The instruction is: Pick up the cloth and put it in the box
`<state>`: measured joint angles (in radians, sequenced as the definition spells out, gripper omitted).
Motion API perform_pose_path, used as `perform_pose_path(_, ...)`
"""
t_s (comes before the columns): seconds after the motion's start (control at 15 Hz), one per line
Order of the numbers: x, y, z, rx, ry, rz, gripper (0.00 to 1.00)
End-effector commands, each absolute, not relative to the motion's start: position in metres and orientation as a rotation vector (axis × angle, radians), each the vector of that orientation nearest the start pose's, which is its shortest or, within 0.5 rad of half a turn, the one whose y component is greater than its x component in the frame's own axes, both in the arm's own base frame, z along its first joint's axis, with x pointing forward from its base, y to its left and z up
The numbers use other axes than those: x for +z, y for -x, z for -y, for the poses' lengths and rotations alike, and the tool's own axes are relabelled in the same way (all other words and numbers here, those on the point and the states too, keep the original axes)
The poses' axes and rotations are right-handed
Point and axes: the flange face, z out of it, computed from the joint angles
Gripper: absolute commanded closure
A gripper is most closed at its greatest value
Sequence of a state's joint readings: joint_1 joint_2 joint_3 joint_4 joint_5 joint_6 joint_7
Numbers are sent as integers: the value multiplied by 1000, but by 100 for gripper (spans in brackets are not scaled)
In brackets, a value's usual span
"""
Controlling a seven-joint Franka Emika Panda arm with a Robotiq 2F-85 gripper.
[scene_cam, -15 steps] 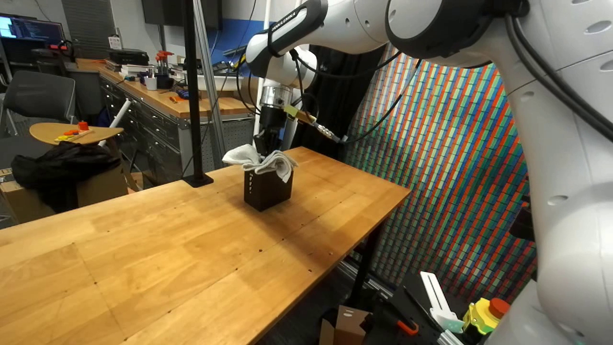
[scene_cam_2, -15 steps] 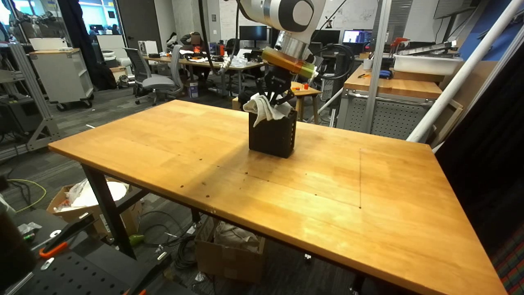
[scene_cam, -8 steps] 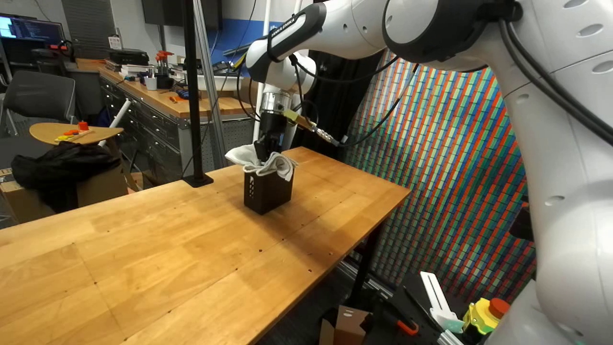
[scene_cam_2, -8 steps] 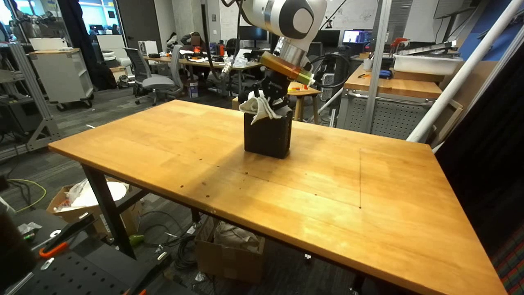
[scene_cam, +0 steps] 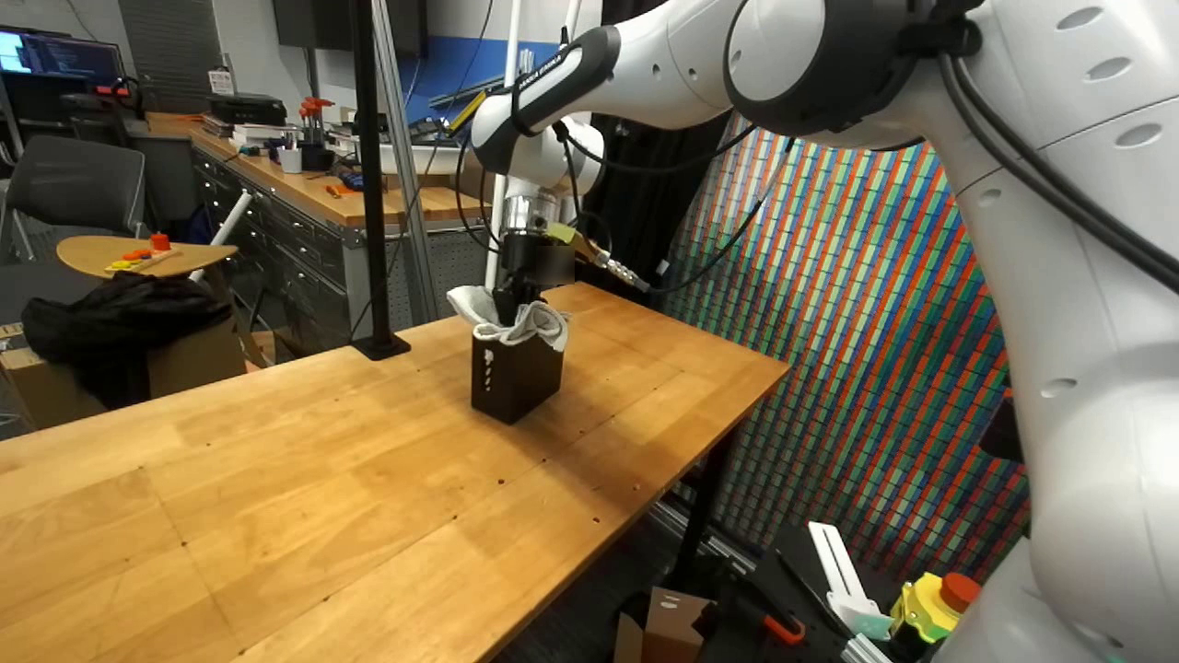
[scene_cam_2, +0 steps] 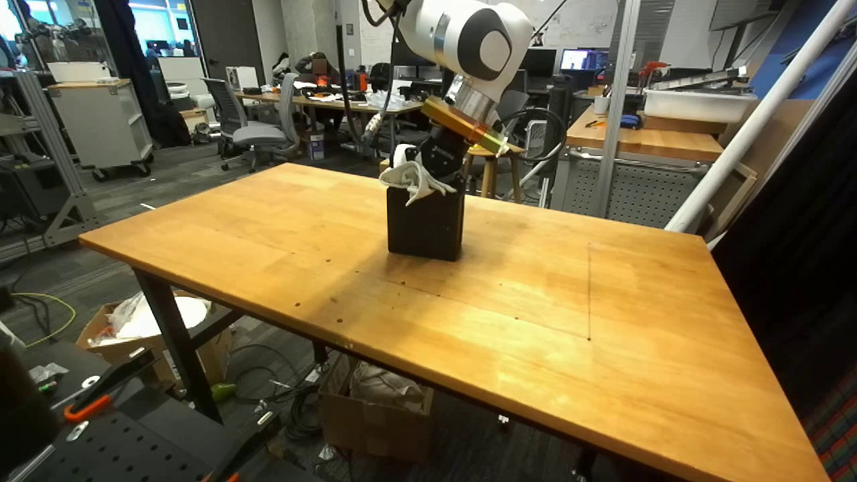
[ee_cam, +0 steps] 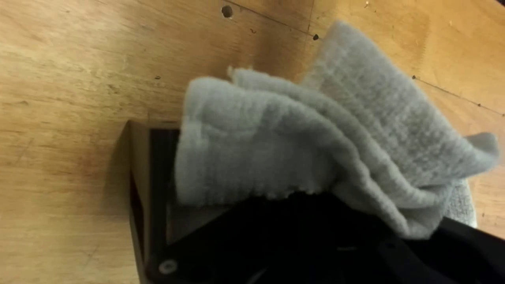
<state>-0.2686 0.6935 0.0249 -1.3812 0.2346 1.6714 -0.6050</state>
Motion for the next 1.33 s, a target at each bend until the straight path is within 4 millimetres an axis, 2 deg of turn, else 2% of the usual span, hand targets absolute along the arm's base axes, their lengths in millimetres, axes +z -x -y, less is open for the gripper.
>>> perform_pose_path(0.0,268,-668,149,397,2659,389,100)
perform_pose_path(0.27,285,-666,153,368,2683,379,100)
perform_pose_path(0.53,325,-659,160,287,2728,377,100)
perform_pose_path(0.93,401,-644,167,150,2807,374,100)
perform_pose_path(1.13,424,-629,167,108,2829,361,100)
perform_pose_path(1.27,430,-618,166,92,2834,347,100)
